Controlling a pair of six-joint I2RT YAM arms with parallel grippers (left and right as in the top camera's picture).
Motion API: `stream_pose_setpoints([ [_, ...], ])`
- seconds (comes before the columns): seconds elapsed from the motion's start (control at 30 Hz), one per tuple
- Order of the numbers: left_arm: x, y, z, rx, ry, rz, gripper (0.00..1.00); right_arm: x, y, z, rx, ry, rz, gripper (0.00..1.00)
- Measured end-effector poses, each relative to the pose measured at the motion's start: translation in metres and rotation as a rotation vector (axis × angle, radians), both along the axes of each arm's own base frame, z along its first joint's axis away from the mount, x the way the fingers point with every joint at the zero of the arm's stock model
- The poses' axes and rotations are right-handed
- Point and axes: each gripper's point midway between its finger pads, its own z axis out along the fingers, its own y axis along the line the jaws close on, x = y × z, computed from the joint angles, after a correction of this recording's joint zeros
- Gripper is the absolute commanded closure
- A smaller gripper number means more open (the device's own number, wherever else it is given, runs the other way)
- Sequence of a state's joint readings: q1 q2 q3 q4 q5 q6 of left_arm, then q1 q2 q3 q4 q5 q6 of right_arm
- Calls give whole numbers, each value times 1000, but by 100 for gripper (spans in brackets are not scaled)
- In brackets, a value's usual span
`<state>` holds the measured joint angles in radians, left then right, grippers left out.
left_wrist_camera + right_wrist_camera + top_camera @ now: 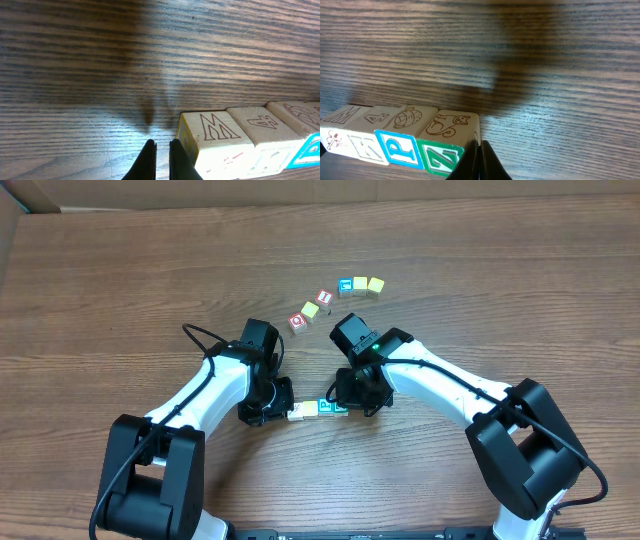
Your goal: Flip 4 blocks
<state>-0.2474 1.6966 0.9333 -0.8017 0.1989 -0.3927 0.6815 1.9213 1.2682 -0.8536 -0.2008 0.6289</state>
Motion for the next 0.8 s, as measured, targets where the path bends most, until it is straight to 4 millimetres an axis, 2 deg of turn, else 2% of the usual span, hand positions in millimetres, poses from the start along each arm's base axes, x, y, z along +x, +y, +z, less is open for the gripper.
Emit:
stream_pose_setpoints([
  [0.8,13,-3,0,-13,-55,0,96,-3,-2,0,-11,23,-50,96],
])
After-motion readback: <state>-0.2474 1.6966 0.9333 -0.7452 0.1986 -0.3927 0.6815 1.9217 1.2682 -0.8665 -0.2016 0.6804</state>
